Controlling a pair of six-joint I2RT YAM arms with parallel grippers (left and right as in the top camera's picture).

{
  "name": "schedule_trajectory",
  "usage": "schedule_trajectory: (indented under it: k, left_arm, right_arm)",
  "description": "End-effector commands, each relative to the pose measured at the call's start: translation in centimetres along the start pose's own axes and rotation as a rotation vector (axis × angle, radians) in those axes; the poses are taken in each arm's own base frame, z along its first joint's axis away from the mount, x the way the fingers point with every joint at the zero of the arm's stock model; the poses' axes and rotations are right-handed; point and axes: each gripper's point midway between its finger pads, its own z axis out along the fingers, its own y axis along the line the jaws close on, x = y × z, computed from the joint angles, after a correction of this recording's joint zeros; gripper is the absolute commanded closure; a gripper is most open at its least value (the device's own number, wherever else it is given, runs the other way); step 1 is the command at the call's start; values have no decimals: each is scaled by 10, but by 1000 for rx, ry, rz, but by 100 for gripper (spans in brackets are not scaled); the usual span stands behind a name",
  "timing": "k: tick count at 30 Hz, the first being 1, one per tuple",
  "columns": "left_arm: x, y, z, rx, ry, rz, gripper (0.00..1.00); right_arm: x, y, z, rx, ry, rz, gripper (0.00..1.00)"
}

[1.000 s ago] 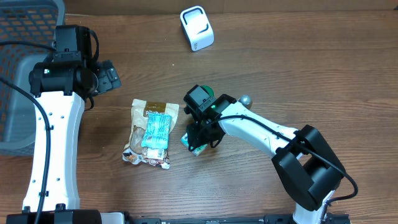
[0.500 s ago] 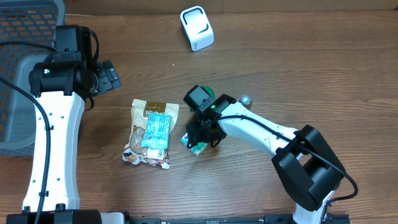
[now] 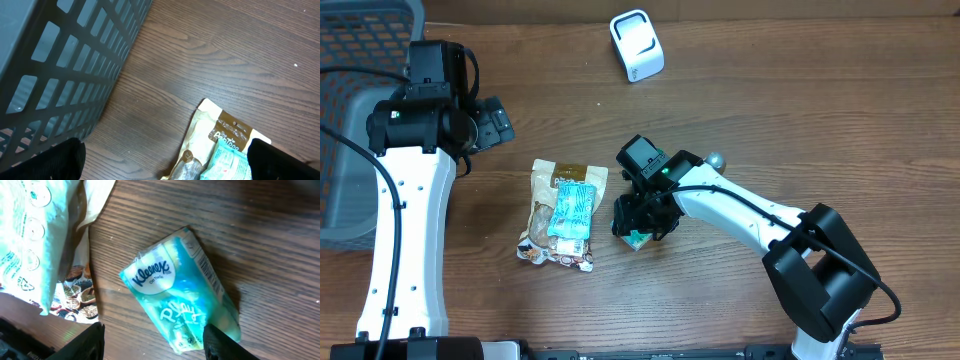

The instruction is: Scan the item barcode

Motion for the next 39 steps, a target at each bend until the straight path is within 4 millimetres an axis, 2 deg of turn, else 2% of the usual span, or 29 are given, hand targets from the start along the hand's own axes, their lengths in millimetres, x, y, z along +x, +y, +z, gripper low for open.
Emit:
schedule_trajectory:
  k: [1, 4, 8, 11, 14, 17, 21, 29, 36, 39]
  left_arm:
    - [-4, 3, -4, -9, -18, 7, 0]
    - [-4, 3, -4, -9, -18, 7, 0]
    - [-4, 3, -4, -9, -18, 7, 0]
    - [-4, 3, -4, -9, -18, 7, 0]
    - [-4, 3, -4, -9, -18, 7, 0]
    - [-4, 3, -4, -9, -18, 7, 1]
    - [-4, 3, -4, -9, -18, 7, 0]
    - [-4, 3, -4, -9, -18, 7, 0]
    - [-4, 3, -4, -9, -18, 7, 0]
    - [-4, 3, -4, -9, -18, 7, 1]
  right_arm:
    - [-3, -13, 1, 26, 1, 46, 41]
    - [-8, -18, -1, 38, -15, -26, 41]
    - [-15, -27, -2, 78, -44, -27, 39]
    - [-18, -23, -7, 74, -53, -36, 42]
    - [-26, -22, -20, 102, -95, -59, 41]
    - [-35, -9, -43, 95, -151, -136, 35]
    - [-45, 2, -64, 82, -214, -153, 34]
    - [-39, 0, -63, 123, -198, -234, 39]
    - [-26, -5, -51, 203, -167, -329, 48]
    - [-22, -8, -46, 255, -174, -354, 48]
